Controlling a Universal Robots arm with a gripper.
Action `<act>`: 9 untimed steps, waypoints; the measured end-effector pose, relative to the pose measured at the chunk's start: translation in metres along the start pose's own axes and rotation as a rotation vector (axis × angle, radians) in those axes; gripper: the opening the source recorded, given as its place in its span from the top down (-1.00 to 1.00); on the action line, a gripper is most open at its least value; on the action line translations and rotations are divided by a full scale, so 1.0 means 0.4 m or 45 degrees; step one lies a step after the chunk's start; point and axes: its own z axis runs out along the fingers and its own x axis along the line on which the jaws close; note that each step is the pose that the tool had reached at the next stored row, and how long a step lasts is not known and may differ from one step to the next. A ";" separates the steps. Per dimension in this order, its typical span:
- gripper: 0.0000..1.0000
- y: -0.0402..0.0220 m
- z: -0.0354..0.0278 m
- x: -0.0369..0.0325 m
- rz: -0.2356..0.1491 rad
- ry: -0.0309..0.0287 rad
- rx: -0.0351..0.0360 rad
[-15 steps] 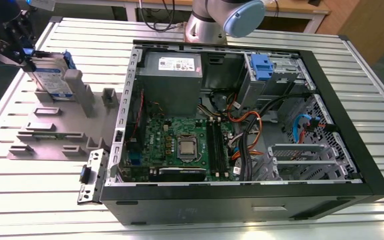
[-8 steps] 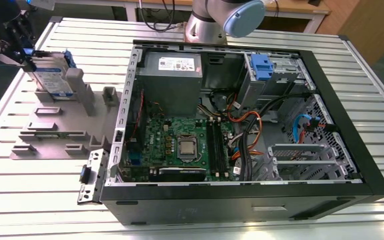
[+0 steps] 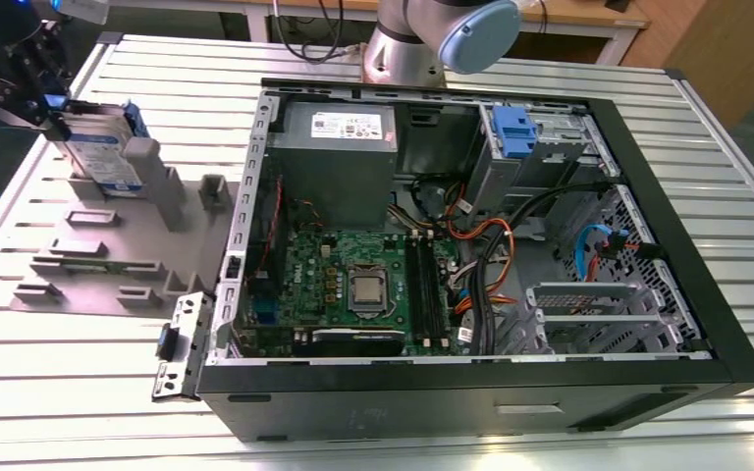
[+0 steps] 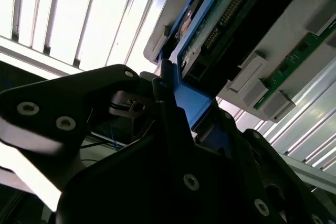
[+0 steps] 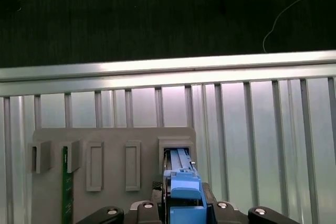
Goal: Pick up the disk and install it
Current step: 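Pick up the disk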
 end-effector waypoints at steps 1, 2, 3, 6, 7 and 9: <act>0.26 0.000 0.000 0.000 0.001 -0.0001 0.0001; 0.26 0.000 0.000 0.000 0.002 -0.0001 0.0002; 0.26 0.000 0.000 0.000 0.026 -0.0007 0.0012; 0.26 0.000 0.000 0.000 0.029 -0.0008 0.0012; 0.26 0.000 0.000 0.000 0.030 -0.0008 0.0013; 0.25 0.000 0.000 0.000 0.032 -0.0012 0.0019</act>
